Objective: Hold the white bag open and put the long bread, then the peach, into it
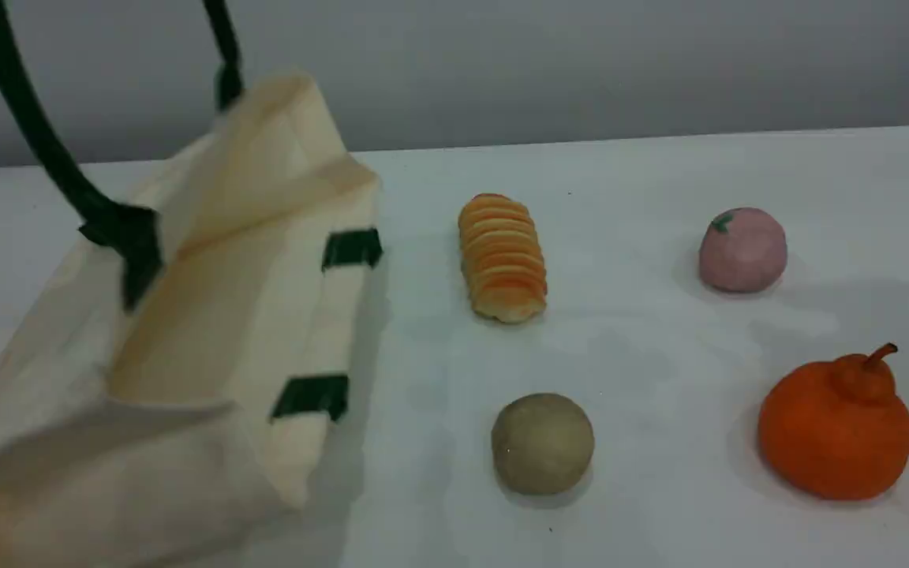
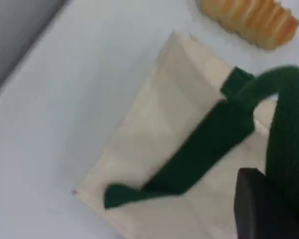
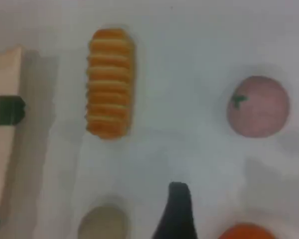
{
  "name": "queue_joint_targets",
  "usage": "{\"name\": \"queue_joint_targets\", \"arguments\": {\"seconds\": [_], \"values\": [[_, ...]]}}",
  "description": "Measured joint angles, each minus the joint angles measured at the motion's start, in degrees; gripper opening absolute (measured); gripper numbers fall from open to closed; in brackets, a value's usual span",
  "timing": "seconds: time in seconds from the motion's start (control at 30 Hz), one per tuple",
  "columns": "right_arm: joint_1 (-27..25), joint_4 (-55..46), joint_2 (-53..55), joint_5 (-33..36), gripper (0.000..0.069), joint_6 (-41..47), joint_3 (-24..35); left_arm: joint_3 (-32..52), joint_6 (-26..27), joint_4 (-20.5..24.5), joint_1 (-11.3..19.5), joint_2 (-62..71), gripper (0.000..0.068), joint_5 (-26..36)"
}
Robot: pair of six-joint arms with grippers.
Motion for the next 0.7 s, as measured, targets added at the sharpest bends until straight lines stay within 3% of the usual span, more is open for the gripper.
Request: {"name": "queue_joint_targets", "arguments": {"seconds": [0.27, 0.43, 0.7], "values": [[1.35, 6.84, 2.11, -2.54, 0.0561, -6.71, 0.0, -0.59, 6.4, -0.9, 0.0, -1.82, 0.0078, 0.0], [5.54, 7.0, 4.36, -5.79, 0.0561, -8.79, 0.0, -0.53, 10.98, -4.9, 0.0, -2.09, 0.0078, -0.17], [12.92, 7.11, 11.35, -11.07, 0.0561, -9.78, 0.0, -0.53, 15.38, -4.81, 0.0, -4.74, 0.0078, -0.17]]}}
